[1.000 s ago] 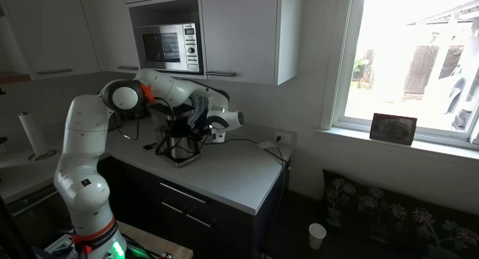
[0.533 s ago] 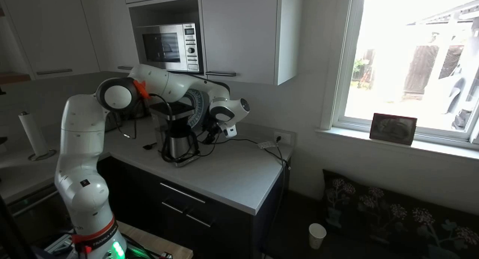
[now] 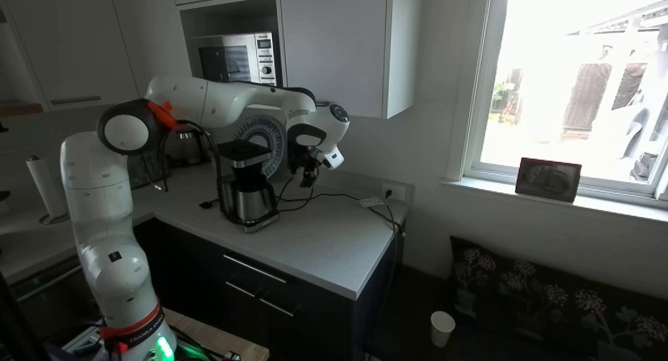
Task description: Put the coffee pot on the coffee maker
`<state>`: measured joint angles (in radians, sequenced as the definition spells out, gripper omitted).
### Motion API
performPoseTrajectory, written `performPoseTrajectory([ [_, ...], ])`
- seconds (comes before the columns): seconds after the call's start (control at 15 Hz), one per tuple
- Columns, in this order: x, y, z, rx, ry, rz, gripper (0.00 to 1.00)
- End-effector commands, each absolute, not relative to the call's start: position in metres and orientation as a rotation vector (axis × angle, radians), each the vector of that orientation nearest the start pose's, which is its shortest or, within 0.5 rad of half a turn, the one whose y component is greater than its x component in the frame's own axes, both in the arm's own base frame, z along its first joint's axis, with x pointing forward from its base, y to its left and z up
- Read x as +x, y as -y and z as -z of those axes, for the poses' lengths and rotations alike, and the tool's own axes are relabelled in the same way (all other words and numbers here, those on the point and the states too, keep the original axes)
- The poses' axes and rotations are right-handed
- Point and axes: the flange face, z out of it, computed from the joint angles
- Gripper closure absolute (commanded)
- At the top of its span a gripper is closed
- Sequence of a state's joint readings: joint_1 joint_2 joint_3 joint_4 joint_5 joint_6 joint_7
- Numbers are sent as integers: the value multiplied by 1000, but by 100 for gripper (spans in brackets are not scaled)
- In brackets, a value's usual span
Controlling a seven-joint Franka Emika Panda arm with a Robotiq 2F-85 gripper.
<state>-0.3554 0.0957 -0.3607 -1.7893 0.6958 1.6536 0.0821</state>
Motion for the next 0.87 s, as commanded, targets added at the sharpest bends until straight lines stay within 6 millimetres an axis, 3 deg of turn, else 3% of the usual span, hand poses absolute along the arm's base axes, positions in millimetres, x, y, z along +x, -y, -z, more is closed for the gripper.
performPoseTrajectory([
  [0.0,453,329,-524,-2261,-1041,115,0],
  [0.33,426,339,-564,-2300,-1032,271,0],
  [0.4,442,339,-558,-2280,-1041,217,0],
  [0.6,433,340,-571,-2283,-1034,259,0],
  [0.8,431,339,-568,-2283,-1031,255,0],
])
